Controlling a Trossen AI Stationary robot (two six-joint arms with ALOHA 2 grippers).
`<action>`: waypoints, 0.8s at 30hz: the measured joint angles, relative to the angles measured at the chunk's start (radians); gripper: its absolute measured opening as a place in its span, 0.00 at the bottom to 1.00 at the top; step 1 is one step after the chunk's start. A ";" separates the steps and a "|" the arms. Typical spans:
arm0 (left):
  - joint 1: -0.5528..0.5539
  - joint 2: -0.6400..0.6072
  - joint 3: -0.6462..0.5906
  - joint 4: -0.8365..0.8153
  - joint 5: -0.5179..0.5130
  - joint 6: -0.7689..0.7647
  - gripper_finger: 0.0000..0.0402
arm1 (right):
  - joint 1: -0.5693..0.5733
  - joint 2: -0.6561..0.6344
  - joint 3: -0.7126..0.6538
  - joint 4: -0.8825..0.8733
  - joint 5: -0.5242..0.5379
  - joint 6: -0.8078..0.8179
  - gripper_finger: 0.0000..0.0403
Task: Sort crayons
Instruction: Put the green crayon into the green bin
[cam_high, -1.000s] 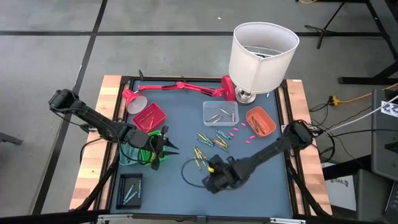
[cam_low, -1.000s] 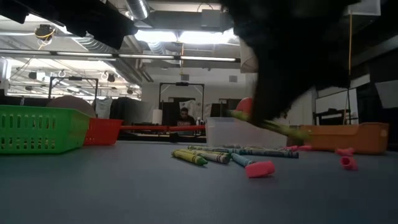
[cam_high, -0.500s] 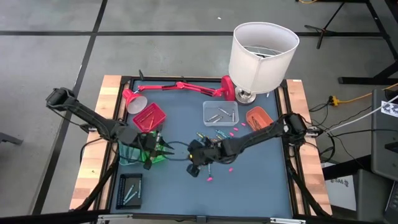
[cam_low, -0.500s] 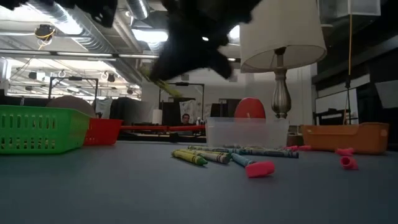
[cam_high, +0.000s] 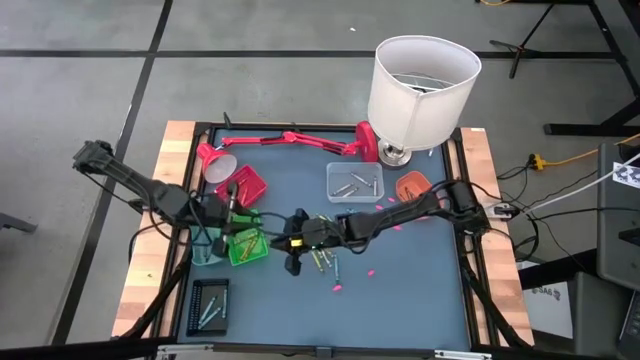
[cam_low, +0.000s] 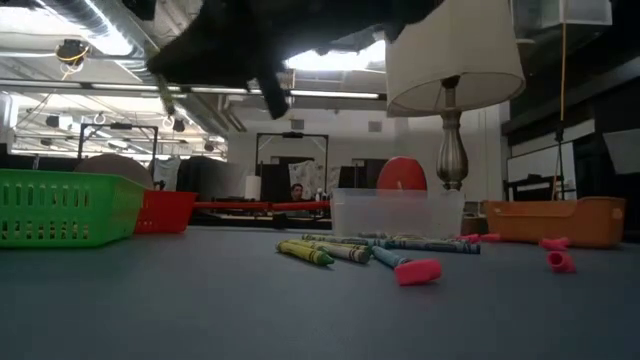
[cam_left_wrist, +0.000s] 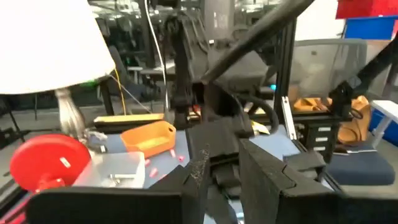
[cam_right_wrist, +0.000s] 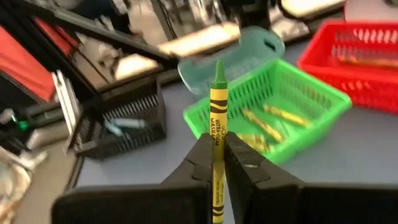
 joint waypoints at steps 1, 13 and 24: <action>0.000 -0.010 0.000 -0.003 -0.006 0.005 0.17 | -0.004 0.010 0.000 0.031 0.000 0.000 0.04; 0.000 -0.041 0.000 -0.008 -0.053 0.030 0.17 | -0.010 0.143 0.000 0.307 0.037 0.000 0.04; 0.000 -0.039 0.000 -0.027 -0.053 0.030 0.17 | -0.033 0.158 0.000 0.392 0.044 0.002 0.04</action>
